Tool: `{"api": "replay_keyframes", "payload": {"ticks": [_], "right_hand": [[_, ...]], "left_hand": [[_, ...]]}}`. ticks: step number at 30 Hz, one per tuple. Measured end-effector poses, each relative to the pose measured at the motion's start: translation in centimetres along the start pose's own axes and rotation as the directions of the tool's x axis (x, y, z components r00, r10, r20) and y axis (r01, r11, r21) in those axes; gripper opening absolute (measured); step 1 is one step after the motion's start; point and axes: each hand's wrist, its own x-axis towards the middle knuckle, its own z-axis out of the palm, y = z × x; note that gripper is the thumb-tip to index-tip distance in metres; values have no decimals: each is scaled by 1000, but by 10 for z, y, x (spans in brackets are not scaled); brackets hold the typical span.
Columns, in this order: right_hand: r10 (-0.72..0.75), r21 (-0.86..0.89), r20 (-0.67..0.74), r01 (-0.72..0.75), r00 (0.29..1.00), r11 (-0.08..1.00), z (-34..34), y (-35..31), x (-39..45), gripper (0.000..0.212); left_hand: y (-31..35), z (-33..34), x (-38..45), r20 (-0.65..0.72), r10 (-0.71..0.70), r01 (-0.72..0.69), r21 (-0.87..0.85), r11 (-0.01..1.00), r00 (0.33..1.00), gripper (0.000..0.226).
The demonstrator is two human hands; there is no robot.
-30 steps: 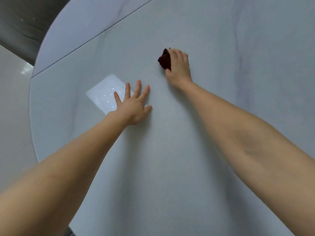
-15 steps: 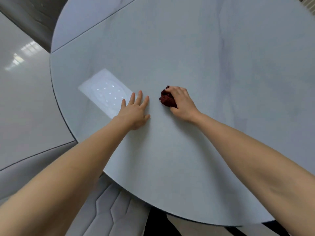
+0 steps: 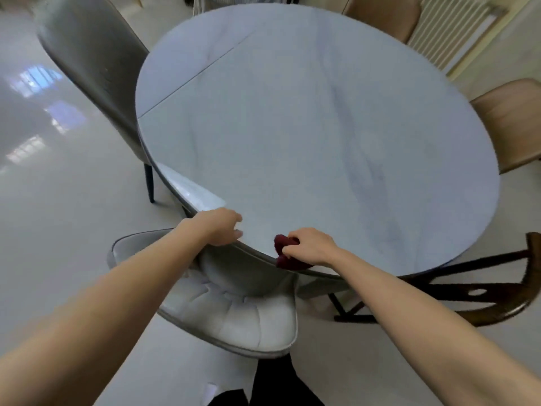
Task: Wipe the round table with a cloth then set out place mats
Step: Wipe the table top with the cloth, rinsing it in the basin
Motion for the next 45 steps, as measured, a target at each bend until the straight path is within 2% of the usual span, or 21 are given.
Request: {"api": "replay_keyframes", "payload": {"ticks": [3, 6, 9, 12, 15, 18, 20, 21, 23, 25, 29, 34, 38, 40, 43, 45], "right_hand": [[25, 378, -82, 8, 996, 926, -10, -51, -13, 14], [-26, 585, -77, 67, 997, 809, -32, -107, -21, 12], [-124, 643, -70, 140, 990, 753, -52, -178, -14, 9], [-184, 681, -68, 180, 981, 710, -56, -252, 7, 12], [-252, 674, -43, 214, 967, 707, -48, -335, 27, 17], [-336, 655, 13, 246, 942, 715, -42, -413, 51, 22], [-420, 656, 68, 277, 905, 702, -35, -501, 81, 21], [-439, 670, 67, 285, 896, 686, -34, -518, 86, 20], [-512, 670, 126, 307, 850, 676, -29, -600, 103, 24], [-570, 664, 154, 342, 807, 665, -25, -662, 110, 27], [-677, 622, 204, 441, 707, 647, -12, -814, 115, 28], [-775, 613, 225, 532, 591, 584, 16, -970, 113, 10], [-833, 606, 309, 581, 458, 544, 57, -1103, 112, 11], [-840, 603, 336, 588, 427, 540, 68, -1146, 108, 13], [-849, 622, 352, 579, 394, 527, 93, -1240, 97, 24], [-851, 617, 383, 586, 359, 525, 110, -1302, 89, 23]], "left_hand": [[-24, -21, -39, -98, 8, -20, -117, 993, 995, 52], [-48, -39, -68, -152, 26, -77, -336, 939, 988, 56], [-93, -57, -106, -202, -25, -88, -530, 843, 979, 57], [-146, -66, -139, -295, -81, -124, -614, 779, 952, 42], [-214, -63, -167, -386, -225, -93, -654, 750, 895, 32], [-288, -70, -191, -380, -358, -42, -733, 679, 853, 21], [-367, -79, -217, -394, -489, -14, -789, 614, 778, 10], [-382, -82, -221, -398, -513, -13, -800, 600, 761, 11], [-447, -94, -253, -376, -612, 35, -834, 551, 696, 16], [-498, -102, -278, -354, -659, 53, -857, 513, 664, 17], [-611, -119, -354, -344, -787, 105, -885, 454, 512, 14], [-722, -127, -437, -359, -860, 173, -881, 441, 362, 2], [-832, -113, -506, -380, -894, 267, -859, 437, 238, 3], [-869, -112, -533, -370, -901, 294, -856, 426, 228, 5], [-935, -114, -588, -342, -931, 307, -879, 366, 129, 7], [-976, -110, -622, -303, -951, 297, -904, 307, 58, 7]]}}
